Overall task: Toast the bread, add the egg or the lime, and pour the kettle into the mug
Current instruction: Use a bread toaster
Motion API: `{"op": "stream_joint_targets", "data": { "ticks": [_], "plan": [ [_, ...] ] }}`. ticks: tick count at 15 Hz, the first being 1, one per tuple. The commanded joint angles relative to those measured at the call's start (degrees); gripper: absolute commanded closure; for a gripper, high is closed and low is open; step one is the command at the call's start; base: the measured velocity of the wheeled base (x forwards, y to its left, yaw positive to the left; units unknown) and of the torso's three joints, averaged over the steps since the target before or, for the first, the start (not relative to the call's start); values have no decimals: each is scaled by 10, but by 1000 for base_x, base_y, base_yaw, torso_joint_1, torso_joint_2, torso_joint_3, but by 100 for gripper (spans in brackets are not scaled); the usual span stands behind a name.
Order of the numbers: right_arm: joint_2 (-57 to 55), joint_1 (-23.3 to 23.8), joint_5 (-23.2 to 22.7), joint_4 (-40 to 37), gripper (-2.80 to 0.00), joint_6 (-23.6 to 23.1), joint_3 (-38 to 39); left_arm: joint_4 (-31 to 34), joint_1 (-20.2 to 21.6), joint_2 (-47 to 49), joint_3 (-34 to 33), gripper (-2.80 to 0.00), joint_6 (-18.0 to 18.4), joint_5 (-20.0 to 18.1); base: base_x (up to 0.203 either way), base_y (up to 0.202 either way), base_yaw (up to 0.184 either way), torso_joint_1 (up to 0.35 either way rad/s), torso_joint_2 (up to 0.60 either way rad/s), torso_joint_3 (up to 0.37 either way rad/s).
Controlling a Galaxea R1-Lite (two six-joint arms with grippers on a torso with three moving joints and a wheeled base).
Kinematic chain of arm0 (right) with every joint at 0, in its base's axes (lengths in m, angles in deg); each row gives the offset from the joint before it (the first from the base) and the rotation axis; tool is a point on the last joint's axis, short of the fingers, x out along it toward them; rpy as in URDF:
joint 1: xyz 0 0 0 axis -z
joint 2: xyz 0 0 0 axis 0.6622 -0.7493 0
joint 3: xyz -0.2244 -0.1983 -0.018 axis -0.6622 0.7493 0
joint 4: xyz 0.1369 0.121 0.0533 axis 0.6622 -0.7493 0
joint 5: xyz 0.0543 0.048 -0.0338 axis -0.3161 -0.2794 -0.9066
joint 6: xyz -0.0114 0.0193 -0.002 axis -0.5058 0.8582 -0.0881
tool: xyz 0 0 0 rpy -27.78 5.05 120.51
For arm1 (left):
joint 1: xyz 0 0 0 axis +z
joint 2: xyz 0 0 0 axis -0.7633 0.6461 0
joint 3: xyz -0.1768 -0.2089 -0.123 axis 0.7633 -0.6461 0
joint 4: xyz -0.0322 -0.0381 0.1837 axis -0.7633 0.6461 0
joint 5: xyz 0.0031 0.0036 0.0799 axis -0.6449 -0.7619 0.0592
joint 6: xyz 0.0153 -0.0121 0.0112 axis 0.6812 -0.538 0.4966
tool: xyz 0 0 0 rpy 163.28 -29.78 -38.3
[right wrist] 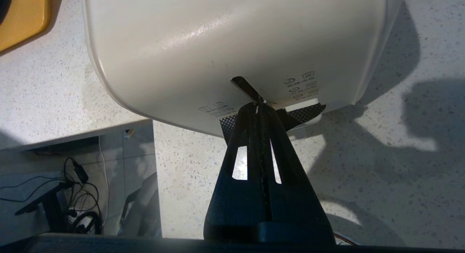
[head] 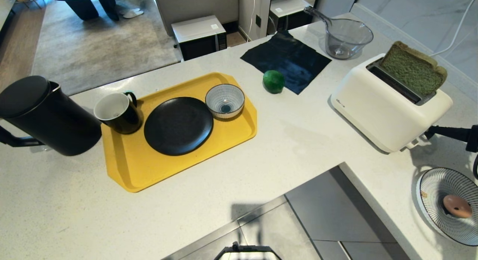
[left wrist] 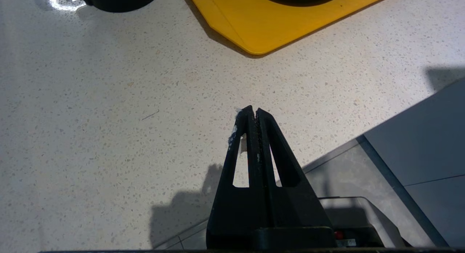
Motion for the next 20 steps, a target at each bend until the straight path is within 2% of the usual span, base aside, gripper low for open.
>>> {"op": "stream_joint_targets", "data": {
  "ticks": [1, 20],
  "plan": [
    [-5, 0, -3, 1, 0, -1, -1, 0, 0, -1, -10, 0, 0, 0, 0, 0, 0, 0, 0, 0],
    [-15, 0, -2, 1, 0, -10, -1, 0, 0, -1, -10, 0, 0, 0, 0, 0, 0, 0, 0, 0]
  ]
}}
